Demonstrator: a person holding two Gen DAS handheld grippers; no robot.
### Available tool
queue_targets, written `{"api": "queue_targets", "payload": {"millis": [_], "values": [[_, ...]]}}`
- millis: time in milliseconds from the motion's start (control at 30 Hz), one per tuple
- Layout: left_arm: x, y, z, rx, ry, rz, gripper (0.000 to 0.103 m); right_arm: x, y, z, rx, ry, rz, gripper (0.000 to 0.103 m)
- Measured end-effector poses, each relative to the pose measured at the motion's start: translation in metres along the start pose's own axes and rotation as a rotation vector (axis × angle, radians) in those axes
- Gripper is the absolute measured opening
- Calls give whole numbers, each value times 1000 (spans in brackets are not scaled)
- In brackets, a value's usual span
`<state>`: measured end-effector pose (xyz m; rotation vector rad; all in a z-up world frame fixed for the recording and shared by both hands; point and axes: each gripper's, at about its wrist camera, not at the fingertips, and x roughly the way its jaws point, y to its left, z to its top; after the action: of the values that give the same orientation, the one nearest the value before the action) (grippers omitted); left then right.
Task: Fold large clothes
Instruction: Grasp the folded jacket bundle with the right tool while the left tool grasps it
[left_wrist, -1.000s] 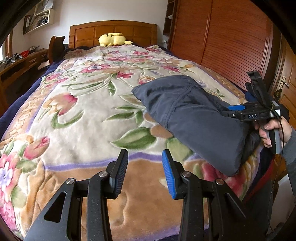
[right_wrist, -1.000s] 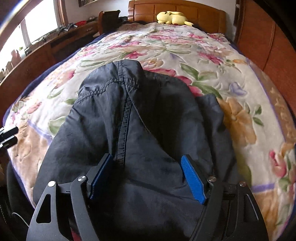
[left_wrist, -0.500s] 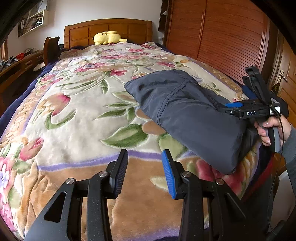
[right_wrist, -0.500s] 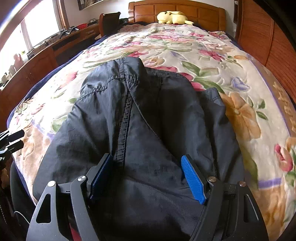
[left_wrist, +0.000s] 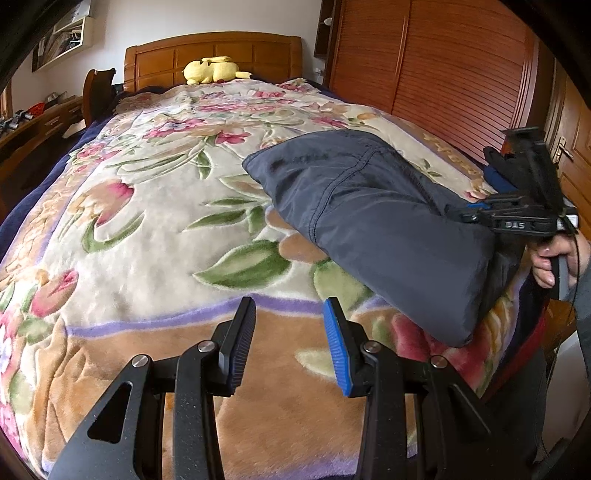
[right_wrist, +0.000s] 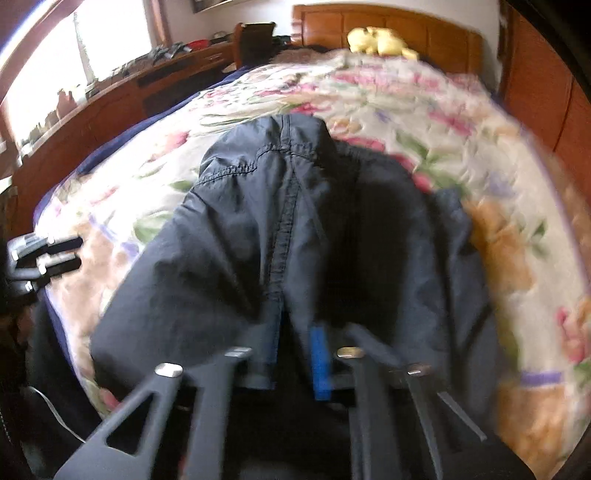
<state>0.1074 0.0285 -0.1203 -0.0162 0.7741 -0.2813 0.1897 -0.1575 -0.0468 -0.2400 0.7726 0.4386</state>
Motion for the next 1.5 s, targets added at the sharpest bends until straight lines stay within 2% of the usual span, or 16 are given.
{"api": "queue_targets", "payload": {"millis": [200, 367, 433, 567, 700, 833, 1033, 1167, 1400, 1500], "values": [[6, -10, 21, 20, -21, -31, 39, -56, 6, -7, -4, -180, -90, 6], [13, -27, 51, 63, -49, -67, 40, -99, -17, -25, 49, -254, -151, 4], [18, -34, 62, 77, -59, -80, 46, -110, -31, -38, 83, -266, -183, 4], [39, -49, 89, 100, -69, -118, 54, -93, -59, -77, 155, -185, -262, 4], [68, -59, 110, 116, -42, -132, 55, -63, -77, -111, 229, -121, -233, 4], [92, -65, 126, 137, -21, -118, 55, -56, -75, -107, 221, -129, -233, 4], [130, -61, 155, 147, -8, -77, 55, -32, -71, -105, 159, -78, -247, 4], [163, -52, 172, 129, 24, -64, 55, -32, -74, -107, 183, -94, -221, 5], [212, -43, 186, 84, 78, -65, 56, -32, -82, -113, 207, -112, -185, 5], [226, -47, 185, 107, 90, -38, 61, -31, -84, -113, 212, -110, -177, 5]]}}
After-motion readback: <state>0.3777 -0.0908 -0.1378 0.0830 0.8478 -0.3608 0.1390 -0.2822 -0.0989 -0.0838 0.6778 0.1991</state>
